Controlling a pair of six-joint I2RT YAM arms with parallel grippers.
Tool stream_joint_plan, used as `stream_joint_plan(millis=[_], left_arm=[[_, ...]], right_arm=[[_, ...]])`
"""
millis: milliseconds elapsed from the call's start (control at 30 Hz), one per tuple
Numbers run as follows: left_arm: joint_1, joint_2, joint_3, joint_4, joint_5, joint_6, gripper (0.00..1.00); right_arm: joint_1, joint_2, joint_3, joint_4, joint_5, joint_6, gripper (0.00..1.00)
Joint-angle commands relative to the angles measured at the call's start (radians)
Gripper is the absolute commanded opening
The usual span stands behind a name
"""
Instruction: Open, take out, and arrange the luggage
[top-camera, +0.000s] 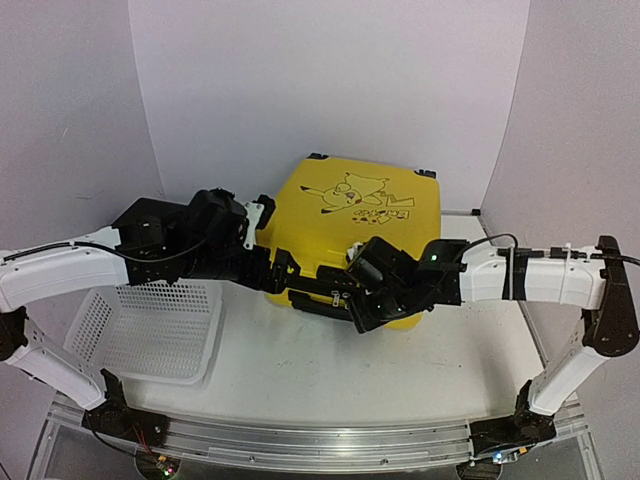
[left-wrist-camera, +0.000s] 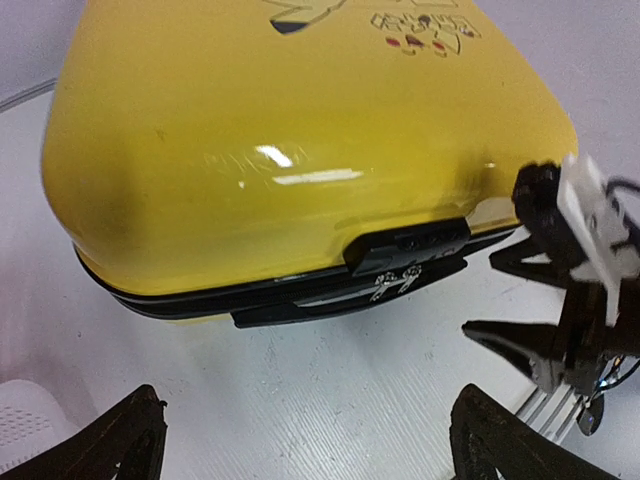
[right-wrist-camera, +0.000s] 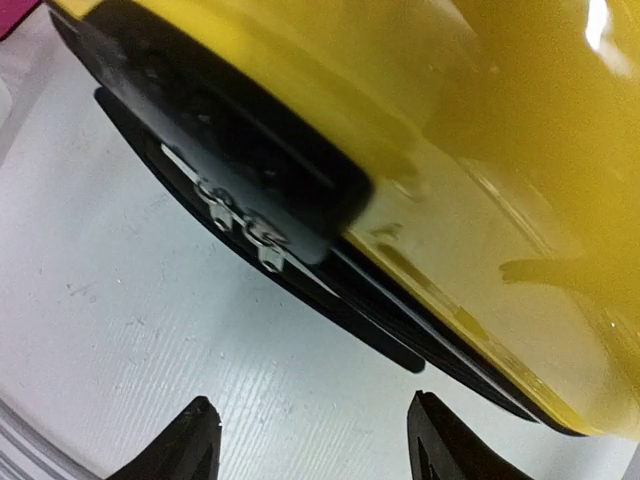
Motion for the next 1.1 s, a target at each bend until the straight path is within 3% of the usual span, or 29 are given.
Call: stream_joint_plan(millis=[0, 200, 467, 633, 833, 967, 1067], left_arm=[[0.052, -0.068, 0.092, -0.046, -0.039, 0.019, 0.99], [0.106, -0.070, 0.135, -0.065, 0.007, 0.044, 0.99], [0.111, -0.116, 0.106, -0.111, 0.098, 0.070, 0.99], [0.111, -0.156, 0.055, -0.116, 0.140, 0.109, 0.99], [0.112, -0.213, 0.036, -0.134, 0.162, 0.154, 0.99], [0.112, -0.260, 0.025, -0.149, 0.172, 0.180, 0.99], [0.113, -0.301, 0.009, -0.150, 0.179, 0.177, 0.99]], right_arm=[[0.084, -0.070, -0.067, 0.340, 0.178, -0.099, 0.63], [0.136, -0.059, -0.169, 0.510, 0.410, 0.034, 0.54], [0.149, 0.001, -0.115, 0.278, 0.535, 0.337, 0.45], [0.149, 0.033, -0.107, 0.306, 0.494, 0.330, 0.46], [0.149, 0.095, -0.082, 0.393, 0.415, 0.258, 0.56], [0.149, 0.124, -0.078, 0.432, 0.454, 0.265, 0.54], [0.150, 0.137, -0.083, 0.432, 0.504, 0.308, 0.48]])
